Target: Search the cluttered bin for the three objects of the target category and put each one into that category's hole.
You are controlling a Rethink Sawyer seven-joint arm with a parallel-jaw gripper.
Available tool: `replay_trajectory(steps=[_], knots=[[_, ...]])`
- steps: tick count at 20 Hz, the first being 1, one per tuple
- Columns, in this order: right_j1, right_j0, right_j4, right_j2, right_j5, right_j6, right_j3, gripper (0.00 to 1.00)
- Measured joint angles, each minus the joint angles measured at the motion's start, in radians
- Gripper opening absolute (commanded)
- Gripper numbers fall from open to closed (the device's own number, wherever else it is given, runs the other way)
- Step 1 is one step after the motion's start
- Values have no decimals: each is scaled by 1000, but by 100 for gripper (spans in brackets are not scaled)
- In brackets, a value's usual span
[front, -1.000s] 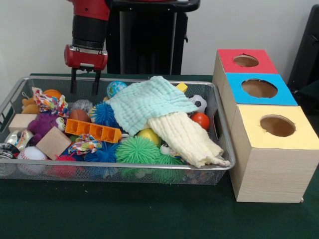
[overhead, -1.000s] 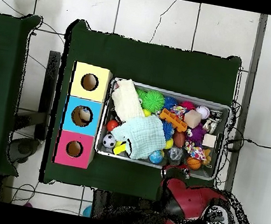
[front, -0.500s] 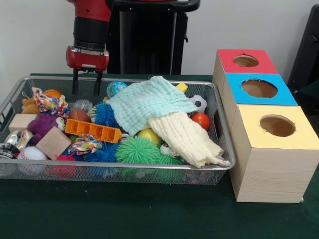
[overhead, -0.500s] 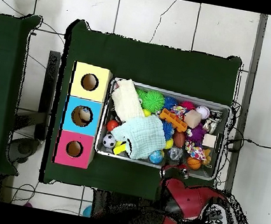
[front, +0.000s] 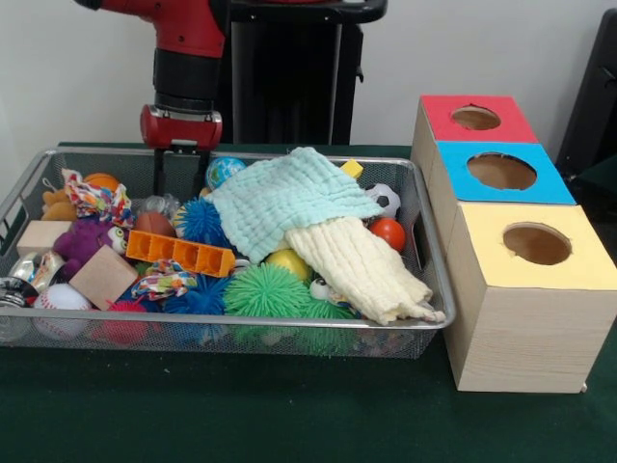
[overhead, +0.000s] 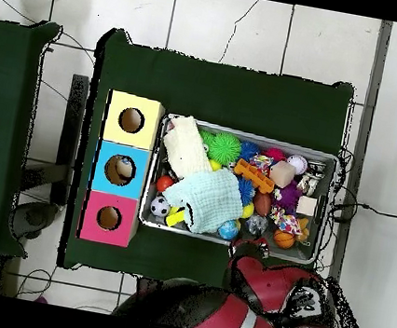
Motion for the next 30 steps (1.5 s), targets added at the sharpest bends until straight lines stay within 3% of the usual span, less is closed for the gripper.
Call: replay_trajectory(steps=[12,30], knots=[[1,-11,-7,-1,-3,0,-5,100],[-29,-85,-96,53,1,0,-6,100]])
